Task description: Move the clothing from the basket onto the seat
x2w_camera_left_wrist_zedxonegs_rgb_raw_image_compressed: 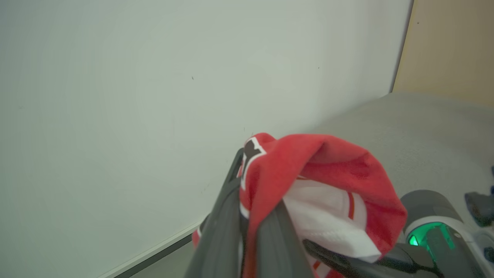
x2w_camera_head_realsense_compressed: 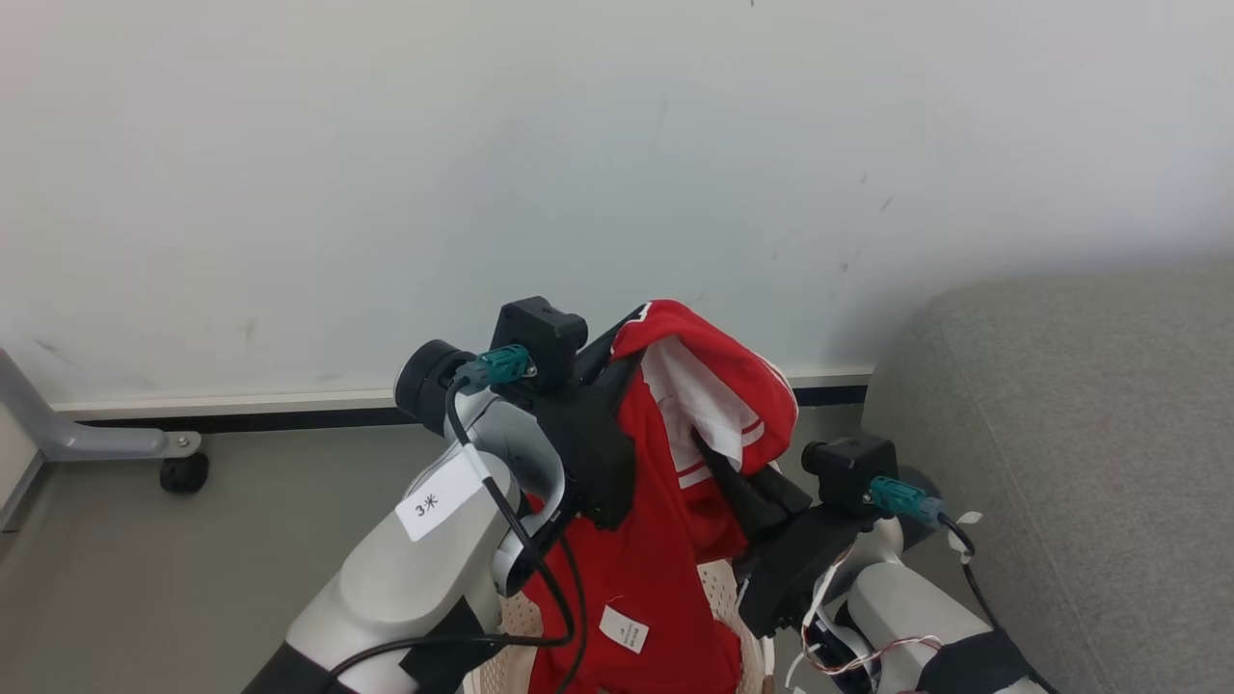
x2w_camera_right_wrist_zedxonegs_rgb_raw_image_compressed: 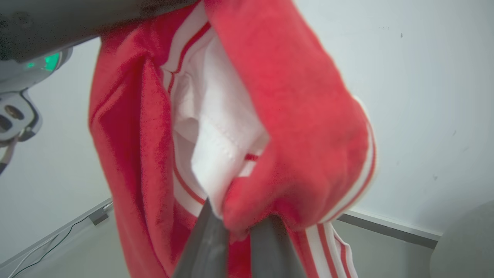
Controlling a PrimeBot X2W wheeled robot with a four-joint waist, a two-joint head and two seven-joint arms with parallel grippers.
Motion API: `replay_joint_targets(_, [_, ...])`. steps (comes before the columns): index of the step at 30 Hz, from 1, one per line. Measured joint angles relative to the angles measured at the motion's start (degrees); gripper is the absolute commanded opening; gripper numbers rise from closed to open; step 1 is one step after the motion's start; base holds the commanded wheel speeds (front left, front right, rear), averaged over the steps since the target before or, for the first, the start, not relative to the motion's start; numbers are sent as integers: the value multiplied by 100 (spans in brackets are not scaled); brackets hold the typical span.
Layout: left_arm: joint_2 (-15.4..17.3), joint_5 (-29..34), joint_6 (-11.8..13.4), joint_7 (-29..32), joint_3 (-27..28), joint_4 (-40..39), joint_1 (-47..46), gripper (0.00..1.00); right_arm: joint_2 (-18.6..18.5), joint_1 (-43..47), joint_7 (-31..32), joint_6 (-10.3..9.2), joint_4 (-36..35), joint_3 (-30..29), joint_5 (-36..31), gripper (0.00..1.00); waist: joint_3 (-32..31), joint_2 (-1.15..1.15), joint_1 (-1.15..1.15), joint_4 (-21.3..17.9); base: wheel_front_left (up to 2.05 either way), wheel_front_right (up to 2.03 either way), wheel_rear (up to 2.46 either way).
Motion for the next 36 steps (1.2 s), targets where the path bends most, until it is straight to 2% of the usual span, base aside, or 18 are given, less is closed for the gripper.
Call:
replay_joint_targets(1, [15, -11, 1, -1, 25, 1, 16, 32, 0, -8, -1, 0, 25, -36, 2, 0, 0, 0, 0, -21, 0, 0, 0])
replay_joint_targets(2, [27, -24, 3, -1, 54, 1, 32, 81, 0, -21, -2, 0, 55, -77, 9, 0, 1, 0, 0, -41, 0, 0, 0])
replay_joint_targets(3, [32, -45, 19, -2, 74, 3, 58, 100, -1, -33, -3, 0, 81, -120, 33, 0, 2, 0, 0, -62, 0, 0, 0])
replay_joint_targets(10, [56, -140, 40, -12, 140, 24, 225, 100, -49, -252, -44, -16, 154, -410, 47, 0, 8, 0, 0, -190, 0, 0, 0])
replay_joint_targets(23, [164, -194, 40, -213, 203, -193, 616, 100, -510, -414, -53, -156, 60, -803, 78, 0, -4, 0, 0, -504, 0, 0, 0])
replay_joint_targets(36, [263, -178, 112, -488, 98, -727, 1122, 100, -1015, -467, -57, -255, -398, -907, -80, 0, -5, 0, 0, -1240, 0, 0, 0])
